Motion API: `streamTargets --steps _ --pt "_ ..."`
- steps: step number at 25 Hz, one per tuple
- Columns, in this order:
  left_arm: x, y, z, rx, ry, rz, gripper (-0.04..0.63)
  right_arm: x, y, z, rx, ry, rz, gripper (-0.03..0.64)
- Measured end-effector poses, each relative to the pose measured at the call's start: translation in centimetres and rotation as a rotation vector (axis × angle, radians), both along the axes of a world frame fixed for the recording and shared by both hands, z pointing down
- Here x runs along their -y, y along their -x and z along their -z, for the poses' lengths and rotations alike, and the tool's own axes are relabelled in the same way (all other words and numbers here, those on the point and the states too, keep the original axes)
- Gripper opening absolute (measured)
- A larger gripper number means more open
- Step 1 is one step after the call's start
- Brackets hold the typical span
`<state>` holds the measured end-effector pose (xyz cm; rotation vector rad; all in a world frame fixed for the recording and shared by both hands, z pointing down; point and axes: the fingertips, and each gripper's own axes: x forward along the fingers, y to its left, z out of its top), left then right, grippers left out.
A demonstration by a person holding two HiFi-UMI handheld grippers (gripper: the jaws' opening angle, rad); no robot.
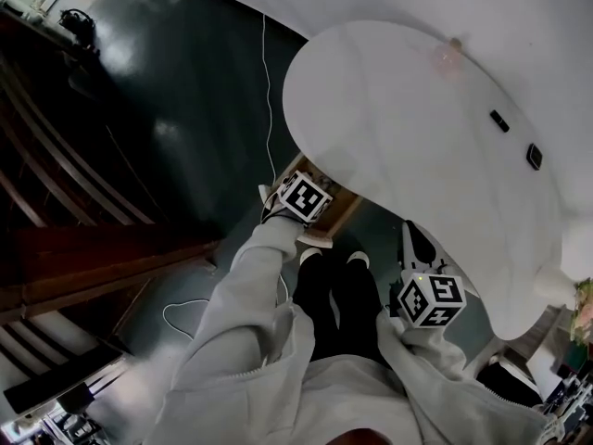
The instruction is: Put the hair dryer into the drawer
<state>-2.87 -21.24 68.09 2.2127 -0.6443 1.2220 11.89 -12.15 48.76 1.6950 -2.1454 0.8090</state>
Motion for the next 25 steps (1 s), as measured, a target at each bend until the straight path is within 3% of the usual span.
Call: streamTargets --steps 13,20,25 --pt "-3.8 1.9 5.5 -0.036 -0.02 0.058 0.337 0.8 1.7 1.4 0.037 -0.048 0.076 0.051" --pt "-4.8 2.8 10.5 -0.066 -0.097 0.056 0.336 1.6 3.0 2.1 0.051 -0.071 0.124 0.051" --pt "-4.8 4.1 14.0 -0.125 -0.159 0.109 0.336 2.8 4.5 3.0 0.055 -0.099 0.185 0.051"
